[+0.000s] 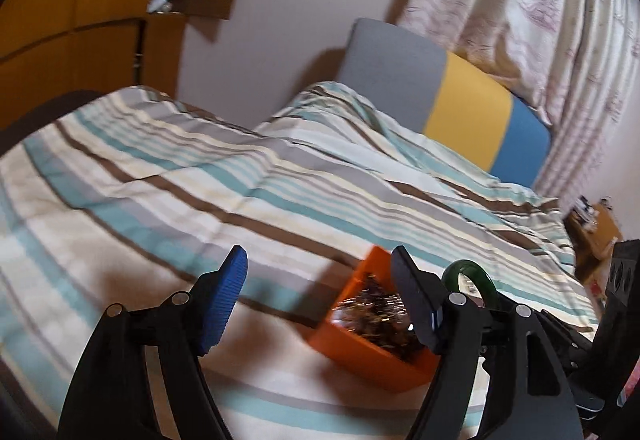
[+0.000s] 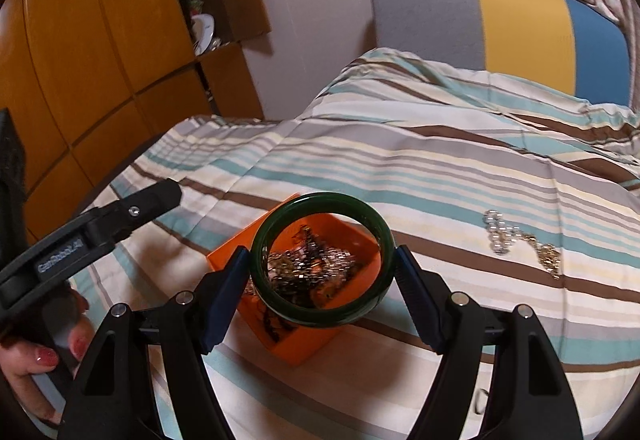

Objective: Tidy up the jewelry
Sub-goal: 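Lower the jade bangle into the orange box and open the right tool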

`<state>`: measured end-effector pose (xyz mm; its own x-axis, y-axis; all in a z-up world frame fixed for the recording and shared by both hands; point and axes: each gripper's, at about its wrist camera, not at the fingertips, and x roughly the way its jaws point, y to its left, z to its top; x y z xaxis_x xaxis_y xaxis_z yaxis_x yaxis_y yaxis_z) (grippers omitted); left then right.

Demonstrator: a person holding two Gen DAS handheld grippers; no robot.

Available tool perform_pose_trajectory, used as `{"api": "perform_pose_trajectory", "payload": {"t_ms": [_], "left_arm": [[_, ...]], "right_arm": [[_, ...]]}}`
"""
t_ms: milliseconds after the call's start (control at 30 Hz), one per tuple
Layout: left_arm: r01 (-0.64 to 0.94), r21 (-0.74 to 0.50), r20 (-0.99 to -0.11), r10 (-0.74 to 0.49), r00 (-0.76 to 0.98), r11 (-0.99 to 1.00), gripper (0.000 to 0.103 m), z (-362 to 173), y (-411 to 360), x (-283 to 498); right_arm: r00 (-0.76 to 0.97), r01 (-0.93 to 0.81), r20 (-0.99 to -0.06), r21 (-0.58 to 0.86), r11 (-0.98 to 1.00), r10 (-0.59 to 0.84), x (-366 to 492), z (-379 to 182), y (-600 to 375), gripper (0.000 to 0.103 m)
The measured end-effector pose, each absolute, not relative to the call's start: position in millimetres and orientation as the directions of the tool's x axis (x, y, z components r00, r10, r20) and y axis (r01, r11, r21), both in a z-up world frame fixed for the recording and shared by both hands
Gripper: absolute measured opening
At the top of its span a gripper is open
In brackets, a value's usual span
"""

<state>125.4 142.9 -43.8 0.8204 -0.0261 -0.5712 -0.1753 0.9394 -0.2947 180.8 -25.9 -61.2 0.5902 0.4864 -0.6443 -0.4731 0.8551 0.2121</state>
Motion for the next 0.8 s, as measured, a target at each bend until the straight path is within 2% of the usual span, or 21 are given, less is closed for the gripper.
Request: {"api": "perform_pose_trajectory", "payload": {"t_ms": [400, 500, 700, 800], "left_arm": [[-0.238, -0.296, -0.610, 0.009, 0.792, 0.925, 0.073, -62.7, 157.1, 107.2], [-0.248, -0.296, -0.623, 0.010, 0.782, 0.922, 0.081, -66.1, 155.4, 106.8], [-0.255, -0.289, -0.643, 0.010, 0.766, 0.923, 0.081, -71.9, 152.0, 104.9], [-0.258, -0.292, -0.647, 0.008, 0.763, 0.921, 0.081, -72.5, 150.0, 104.0]], "right_arm": [[0.567, -0.520, -0.674, 0.153, 0.841, 0.473, 191.4, -85.4, 3.3, 0.073], [0.570, -0.520, -0.673, 0.148, 0.841, 0.471, 192.8, -87.1, 4.9, 0.073], [0.594, -0.519, -0.662, 0.119, 0.846, 0.457, 188.2, -85.4, 4.2, 0.074], [0.590, -0.501, -0.653, 0.166, 0.849, 0.475, 189.0, -82.7, -4.2, 0.074]]}}
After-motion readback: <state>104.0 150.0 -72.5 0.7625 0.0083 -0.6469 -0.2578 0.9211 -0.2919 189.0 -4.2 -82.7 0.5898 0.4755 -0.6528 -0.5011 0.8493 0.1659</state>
